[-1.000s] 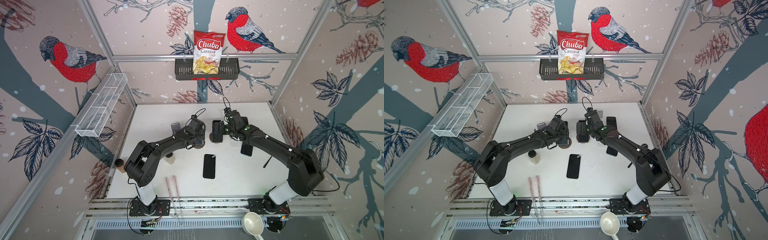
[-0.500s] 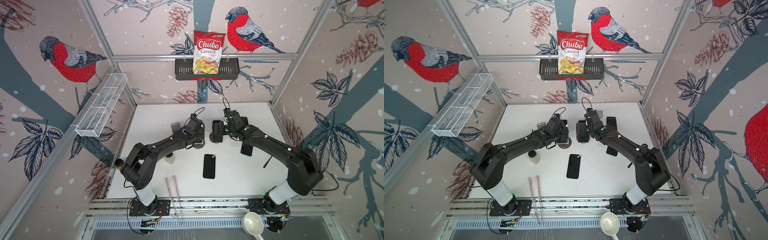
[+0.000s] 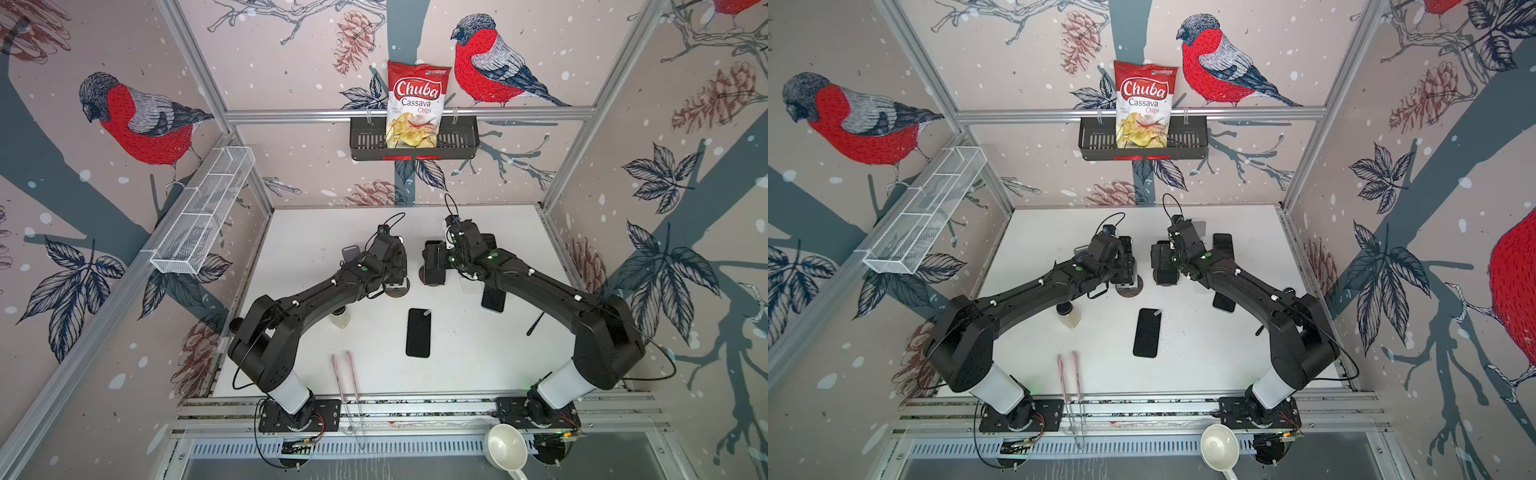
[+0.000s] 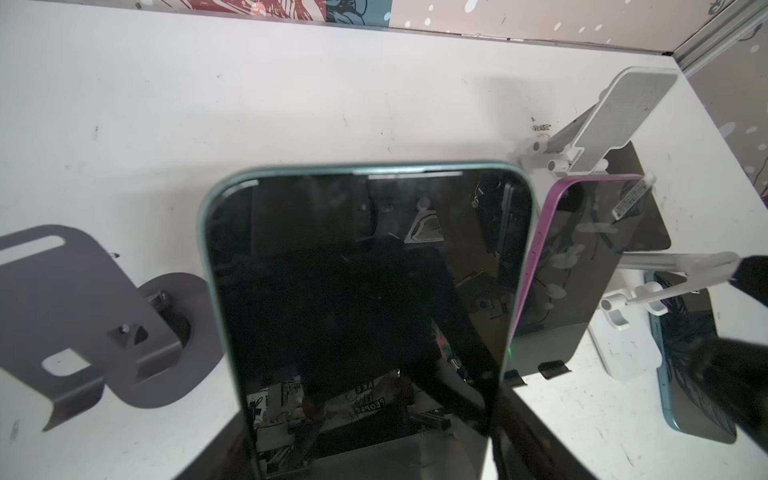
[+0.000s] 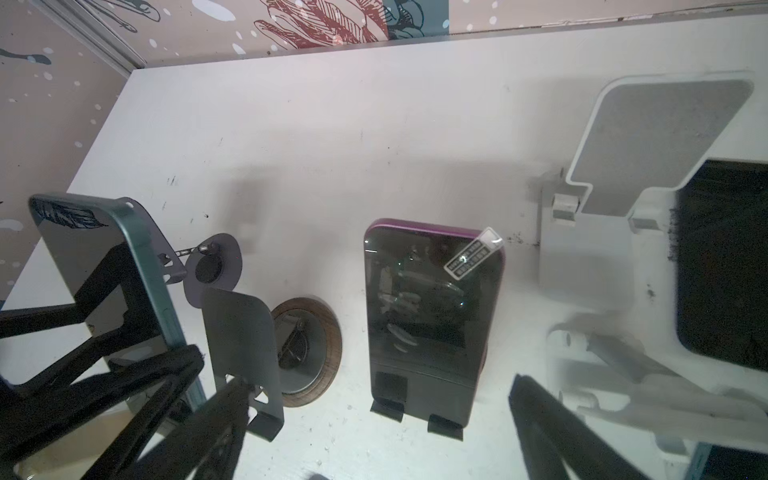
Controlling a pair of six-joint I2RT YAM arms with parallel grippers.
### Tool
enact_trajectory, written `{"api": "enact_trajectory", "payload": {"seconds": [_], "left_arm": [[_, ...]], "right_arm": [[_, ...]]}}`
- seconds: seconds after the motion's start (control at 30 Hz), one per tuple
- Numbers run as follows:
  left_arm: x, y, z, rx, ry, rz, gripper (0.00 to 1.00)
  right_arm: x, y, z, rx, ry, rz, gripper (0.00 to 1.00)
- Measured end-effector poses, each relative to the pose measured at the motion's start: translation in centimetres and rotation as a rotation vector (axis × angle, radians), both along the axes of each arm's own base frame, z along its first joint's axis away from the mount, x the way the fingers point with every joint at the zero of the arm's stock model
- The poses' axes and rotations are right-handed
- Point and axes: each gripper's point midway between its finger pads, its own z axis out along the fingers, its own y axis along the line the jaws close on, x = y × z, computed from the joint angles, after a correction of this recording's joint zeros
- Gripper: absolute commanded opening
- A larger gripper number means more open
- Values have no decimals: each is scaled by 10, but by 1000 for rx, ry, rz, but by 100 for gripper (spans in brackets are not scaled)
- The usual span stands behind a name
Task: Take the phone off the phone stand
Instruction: 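Lift the teal-edged phone up off its round wooden stand with the left gripper, then carry the teal-edged phone toward the robot beside the flat black phone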
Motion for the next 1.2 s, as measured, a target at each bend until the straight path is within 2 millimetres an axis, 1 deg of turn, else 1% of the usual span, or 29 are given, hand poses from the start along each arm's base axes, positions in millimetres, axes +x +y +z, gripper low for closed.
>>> {"api": "enact_trajectory", "payload": {"seconds": [0.27,0.47,0.57,0.7,0.83,1.03,1.2], "left_arm": [[-18,12,4,-16,11,11,58],[-39,14,3,-46,37,4,58],[-51,14,-3,-51,58,-1,58],[-68,16,-17,-42,104,2,58],[-83,8,-22,-36,120,-16,58],[-103,0,-29,-30,140,-34,58],[-120,1,-36,-31,163,-31,58]], "right_arm": [[2,1,4,6,-9,0,99],[2,1,9,9,-17,2,99],[1,1,14,14,-26,3,99],[-2,4,17,19,-32,12,99],[-6,7,20,24,-38,21,99],[-15,8,11,16,-22,33,99],[-23,11,5,15,-10,49,99]]}}
